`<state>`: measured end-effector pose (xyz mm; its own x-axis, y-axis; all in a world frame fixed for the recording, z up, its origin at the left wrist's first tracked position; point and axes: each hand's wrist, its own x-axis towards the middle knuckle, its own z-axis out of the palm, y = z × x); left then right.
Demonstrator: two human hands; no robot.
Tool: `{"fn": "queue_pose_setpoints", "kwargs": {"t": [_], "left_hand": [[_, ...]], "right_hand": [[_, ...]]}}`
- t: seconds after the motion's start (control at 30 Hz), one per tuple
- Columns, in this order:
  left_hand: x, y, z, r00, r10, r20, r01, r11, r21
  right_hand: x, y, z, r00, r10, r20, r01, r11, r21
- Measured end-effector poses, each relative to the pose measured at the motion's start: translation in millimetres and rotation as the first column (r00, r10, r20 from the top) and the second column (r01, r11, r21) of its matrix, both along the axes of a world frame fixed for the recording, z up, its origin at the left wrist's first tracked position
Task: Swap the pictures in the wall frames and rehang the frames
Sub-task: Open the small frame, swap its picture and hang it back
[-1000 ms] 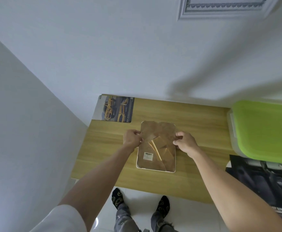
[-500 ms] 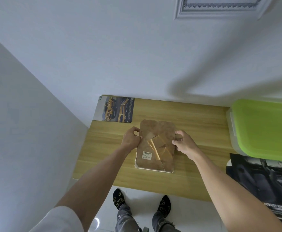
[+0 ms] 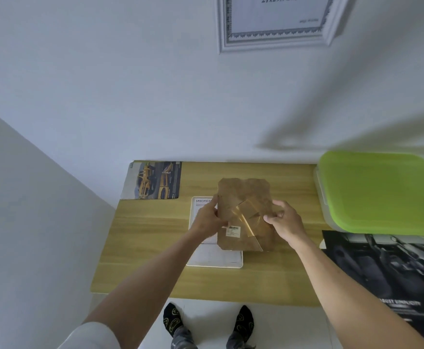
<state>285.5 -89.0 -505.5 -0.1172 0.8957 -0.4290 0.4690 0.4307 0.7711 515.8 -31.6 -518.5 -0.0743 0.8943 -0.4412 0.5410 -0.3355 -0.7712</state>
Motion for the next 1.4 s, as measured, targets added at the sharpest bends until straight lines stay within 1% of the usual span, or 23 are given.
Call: {"fn": "queue_pose_setpoints", "kwargs": {"t": [0.07, 0.17, 0.27, 0.3, 0.37, 0.43, 0.5, 0.63, 0.8, 0.9, 1.0, 1.1, 1.13, 1.2, 1.3, 1.4], "left_hand": [[18.1, 9.4, -2.7, 1.000, -0.009, 0.015, 0.009, 1.000, 0.008], [46.0, 24.3, -7.7, 1.000, -0.006, -0.005, 0.006, 1.000, 0.021], [72.0, 37.2, -15.0, 0.999, 0.001, -0.037, 0.000, 1.000, 0.022], [79.9, 40.8, -18.2, 0.998, 0.002, -0.055, 0.000, 1.000, 0.031], [92.9, 47.7, -25.9, 0.994, -0.012, -0.108, 0.017, 0.999, 0.047], [104.9, 54.0, -28.2, 0.987, -0.053, -0.150, 0.060, 0.997, 0.044], [114.6, 58.5, -29.1, 0.977, -0.108, -0.184, 0.112, 0.994, 0.010], [122.6, 67.6, -40.2, 0.934, -0.184, -0.306, 0.179, 0.983, -0.045], [125.1, 75.2, -48.8, 0.887, -0.232, -0.400, 0.224, 0.972, -0.067], [128.4, 77.5, -49.9, 0.842, -0.274, -0.465, 0.251, 0.961, -0.112], [131.7, 78.1, -48.6, 0.815, -0.295, -0.498, 0.263, 0.955, -0.135], [130.1, 78.6, -47.4, 0.820, -0.303, -0.486, 0.272, 0.953, -0.134], [128.7, 77.7, -47.0, 0.826, -0.307, -0.473, 0.282, 0.951, -0.124], [120.2, 71.3, -44.9, 0.850, -0.292, -0.439, 0.294, 0.954, -0.066], [97.0, 55.7, -38.7, 0.884, -0.201, -0.422, 0.256, 0.964, 0.076], [62.5, 37.6, -33.1, 0.874, -0.117, -0.471, 0.212, 0.965, 0.154]], "right_hand": [[18.8, 3.5, 0.4, 1.000, -0.024, 0.010, 0.024, 0.999, 0.025], [44.6, 9.2, 0.2, 0.998, -0.058, 0.013, 0.058, 0.998, 0.037], [61.8, 13.5, -3.6, 0.999, -0.002, 0.036, 0.001, 1.000, 0.005], [66.4, 14.3, -6.6, 0.998, 0.031, 0.054, -0.031, 1.000, -0.006], [76.2, 17.3, -20.7, 0.987, 0.075, 0.142, -0.073, 0.997, -0.019], [80.9, 19.0, -30.0, 0.974, 0.068, 0.217, -0.068, 0.998, -0.009], [78.5, 17.4, -27.2, 0.961, 0.035, 0.276, -0.050, 0.998, 0.044], [75.1, 21.8, -33.8, 0.932, 0.039, 0.360, -0.096, 0.985, 0.142], [72.6, 32.5, -45.0, 0.908, 0.076, 0.413, -0.166, 0.968, 0.186], [72.4, 35.0, -55.7, 0.864, 0.121, 0.489, -0.238, 0.954, 0.185], [70.8, 32.8, -64.8, 0.821, 0.135, 0.555, -0.283, 0.940, 0.190], [69.5, 32.5, -69.4, 0.815, 0.125, 0.565, -0.276, 0.942, 0.190], [69.9, 31.3, -68.8, 0.816, 0.118, 0.566, -0.276, 0.940, 0.201], [67.4, 24.9, -65.7, 0.820, 0.085, 0.567, -0.293, 0.912, 0.288], [55.0, 13.2, -57.9, 0.837, 0.019, 0.547, -0.293, 0.860, 0.418], [29.6, 1.6, -51.0, 0.836, 0.089, 0.542, -0.369, 0.822, 0.434]]}}
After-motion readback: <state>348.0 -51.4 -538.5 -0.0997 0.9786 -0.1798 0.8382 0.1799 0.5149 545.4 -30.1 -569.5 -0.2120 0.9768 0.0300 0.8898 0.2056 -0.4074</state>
